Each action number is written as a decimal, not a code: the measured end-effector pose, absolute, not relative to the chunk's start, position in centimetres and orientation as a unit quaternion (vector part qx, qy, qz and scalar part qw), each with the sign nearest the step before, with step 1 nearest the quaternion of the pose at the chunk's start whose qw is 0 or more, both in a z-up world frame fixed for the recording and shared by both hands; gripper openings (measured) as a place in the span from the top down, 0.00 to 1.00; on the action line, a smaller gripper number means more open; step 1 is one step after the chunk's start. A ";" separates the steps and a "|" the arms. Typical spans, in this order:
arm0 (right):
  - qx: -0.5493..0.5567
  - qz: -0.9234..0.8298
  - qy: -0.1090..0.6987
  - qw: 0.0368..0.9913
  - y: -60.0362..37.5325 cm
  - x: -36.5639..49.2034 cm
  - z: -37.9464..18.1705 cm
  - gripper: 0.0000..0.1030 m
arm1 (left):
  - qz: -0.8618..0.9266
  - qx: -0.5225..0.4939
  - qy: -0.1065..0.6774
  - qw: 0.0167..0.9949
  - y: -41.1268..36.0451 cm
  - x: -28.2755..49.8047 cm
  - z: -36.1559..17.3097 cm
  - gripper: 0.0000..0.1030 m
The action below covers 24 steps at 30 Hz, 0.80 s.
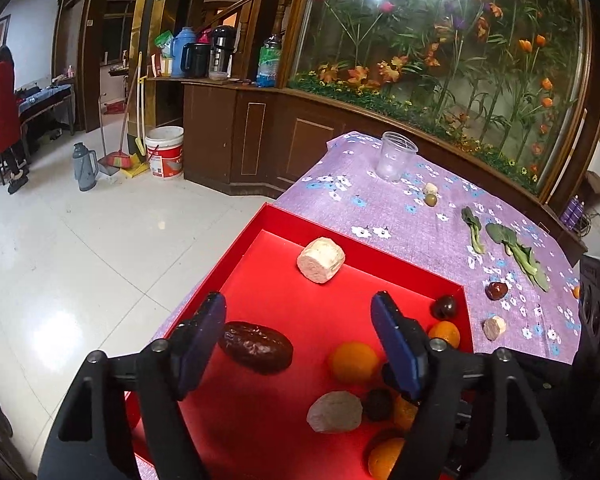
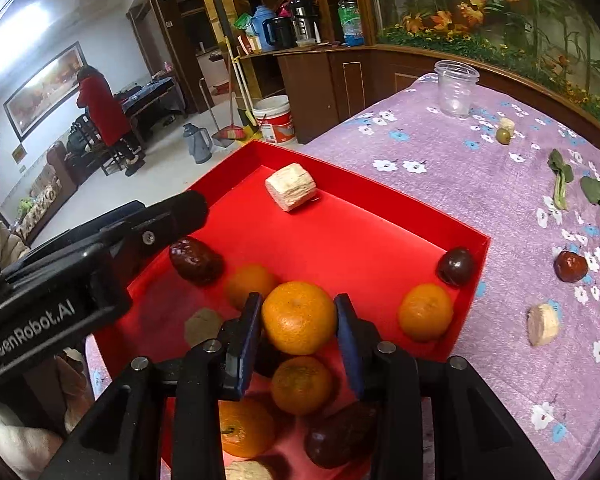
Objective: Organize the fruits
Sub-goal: 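Carry both oranges over the red tray and open both grippers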
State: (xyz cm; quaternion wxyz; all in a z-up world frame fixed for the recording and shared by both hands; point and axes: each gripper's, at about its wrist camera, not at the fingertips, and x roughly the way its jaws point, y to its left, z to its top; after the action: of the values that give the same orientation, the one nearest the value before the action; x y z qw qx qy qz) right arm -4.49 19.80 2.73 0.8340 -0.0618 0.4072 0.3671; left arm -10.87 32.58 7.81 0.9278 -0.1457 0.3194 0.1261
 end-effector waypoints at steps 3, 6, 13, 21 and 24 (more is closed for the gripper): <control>-0.058 0.367 0.399 0.838 19.4 -4.8 3.4 0.59 | 0.130 -0.143 0.318 0.928 32.5 -10.9 8.0 0.26; -0.053 0.366 0.392 0.842 19.0 -5.0 4.0 0.58 | 0.137 -0.137 0.316 0.929 32.3 -11.0 8.4 0.26; -0.045 0.363 0.384 0.848 17.7 -6.0 4.9 0.58 | 0.153 -0.110 0.308 0.933 31.3 -11.6 9.6 0.25; -0.033 0.353 0.378 0.856 15.2 -7.2 5.6 0.58 | 0.148 -0.078 0.299 0.940 28.8 -12.5 11.4 0.21; -0.027 0.348 0.375 0.859 14.0 -7.7 5.7 0.58 | 0.144 -0.068 0.297 0.942 27.8 -12.7 12.0 0.21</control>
State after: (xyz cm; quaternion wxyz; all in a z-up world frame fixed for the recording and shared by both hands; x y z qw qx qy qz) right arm -7.67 14.03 5.71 0.8588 -0.0271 0.3751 0.3477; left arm -12.71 27.82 11.97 0.9415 -0.0681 0.2966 0.1445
